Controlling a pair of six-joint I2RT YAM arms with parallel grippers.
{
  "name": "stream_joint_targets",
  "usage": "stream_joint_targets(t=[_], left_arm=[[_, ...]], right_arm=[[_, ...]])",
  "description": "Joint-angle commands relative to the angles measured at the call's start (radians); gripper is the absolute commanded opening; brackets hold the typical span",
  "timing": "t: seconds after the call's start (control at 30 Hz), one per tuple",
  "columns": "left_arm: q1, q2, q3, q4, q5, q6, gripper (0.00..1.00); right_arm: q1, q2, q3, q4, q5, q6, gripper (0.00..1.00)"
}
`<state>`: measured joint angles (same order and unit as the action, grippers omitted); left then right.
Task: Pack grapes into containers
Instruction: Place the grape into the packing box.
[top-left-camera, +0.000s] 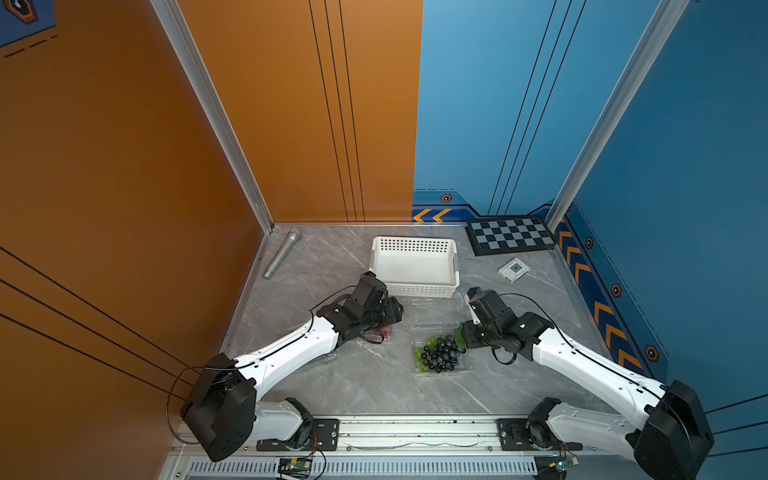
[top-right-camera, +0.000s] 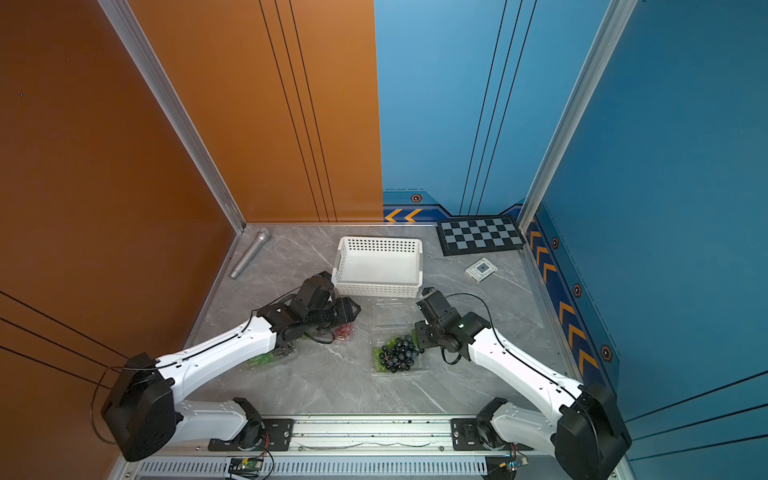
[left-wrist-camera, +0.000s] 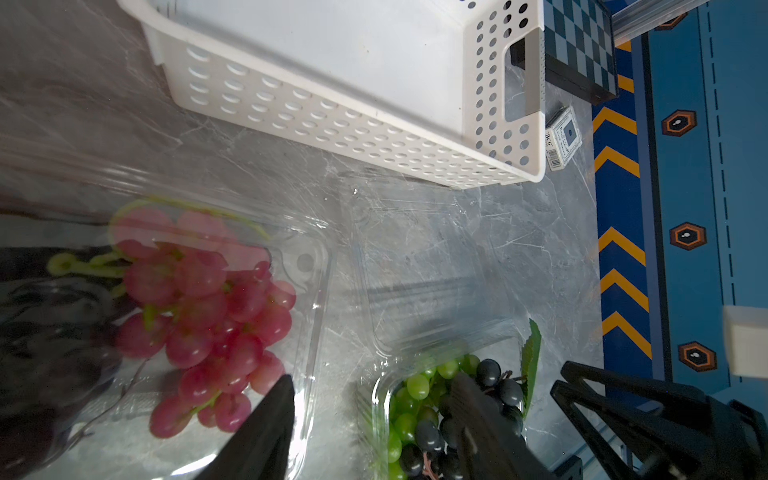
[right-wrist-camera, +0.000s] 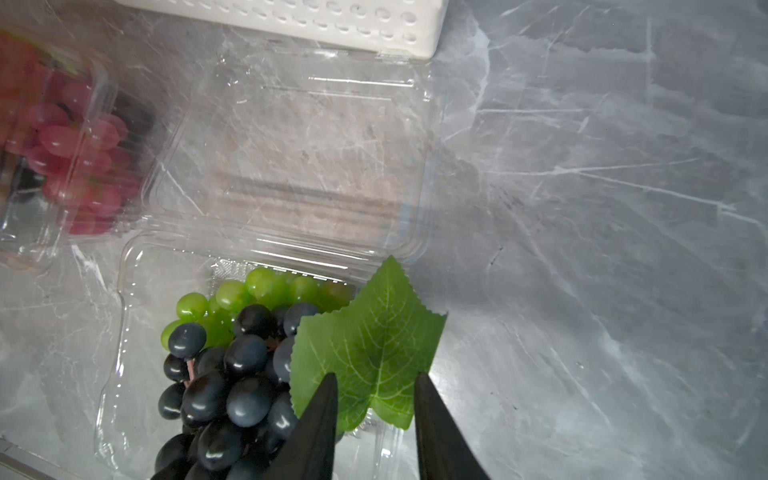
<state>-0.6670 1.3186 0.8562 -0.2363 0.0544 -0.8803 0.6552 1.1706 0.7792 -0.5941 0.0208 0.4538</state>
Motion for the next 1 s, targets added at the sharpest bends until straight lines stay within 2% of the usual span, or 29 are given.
stream_joint_targets(t=[0.0, 0.43, 0.97], left_arm=[[0.000, 0.009, 0.018, 0.009, 0.012, 0.003, 0.61], [0.000, 0.004, 0.014, 0.014, 0.015, 0.003, 0.61], [-0.006, 0.012, 0.013, 0.020, 0.016, 0.002, 0.61]], right_arm=[[0.012, 0.045, -0.014, 0.044, -0.011, 0.019, 0.32], [0.087, 0.188, 0.003, 0.085, 0.024, 0.031, 0.31], [0.095, 0.268, 0.009, 0.099, 0.042, 0.045, 0.29]])
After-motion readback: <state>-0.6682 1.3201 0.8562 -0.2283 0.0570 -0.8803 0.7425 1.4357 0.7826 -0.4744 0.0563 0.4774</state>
